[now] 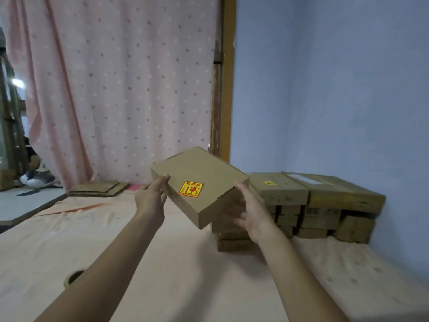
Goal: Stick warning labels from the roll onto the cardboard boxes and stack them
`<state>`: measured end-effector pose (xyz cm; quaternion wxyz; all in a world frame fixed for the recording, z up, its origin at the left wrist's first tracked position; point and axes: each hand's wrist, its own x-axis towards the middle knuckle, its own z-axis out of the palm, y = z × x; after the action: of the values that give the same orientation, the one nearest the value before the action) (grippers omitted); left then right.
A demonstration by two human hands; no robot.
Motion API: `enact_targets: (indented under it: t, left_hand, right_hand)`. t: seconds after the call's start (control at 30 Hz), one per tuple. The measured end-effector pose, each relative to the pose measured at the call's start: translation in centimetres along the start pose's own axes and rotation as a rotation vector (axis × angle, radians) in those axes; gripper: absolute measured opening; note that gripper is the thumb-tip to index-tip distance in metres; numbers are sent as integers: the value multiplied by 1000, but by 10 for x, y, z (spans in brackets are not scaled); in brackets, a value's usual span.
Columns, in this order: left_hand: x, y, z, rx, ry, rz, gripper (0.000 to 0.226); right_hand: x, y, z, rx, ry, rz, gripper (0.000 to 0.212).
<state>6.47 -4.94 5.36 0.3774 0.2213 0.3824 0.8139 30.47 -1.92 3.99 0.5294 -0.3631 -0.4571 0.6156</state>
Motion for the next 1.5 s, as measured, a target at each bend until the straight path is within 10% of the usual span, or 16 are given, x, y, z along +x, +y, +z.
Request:
enact_targets:
  t: [0.17,0.57,0.97,1.5]
  left_hand:
    - [27,-11,51,136,-128,-79,67]
    - [-14,-79,66,586,-561,244,56]
    - [19,-100,64,843,-494,373,60]
    - [23,-114,67,1022,-458,337,65]
  right_hand:
    - [12,-13,-25,92,55,10,75]
    - [48,-7,-35,48,228,20,60]
    - [63,3,-57,-788,381,-120,53]
    - [76,23,-72,-740,380,-159,40]
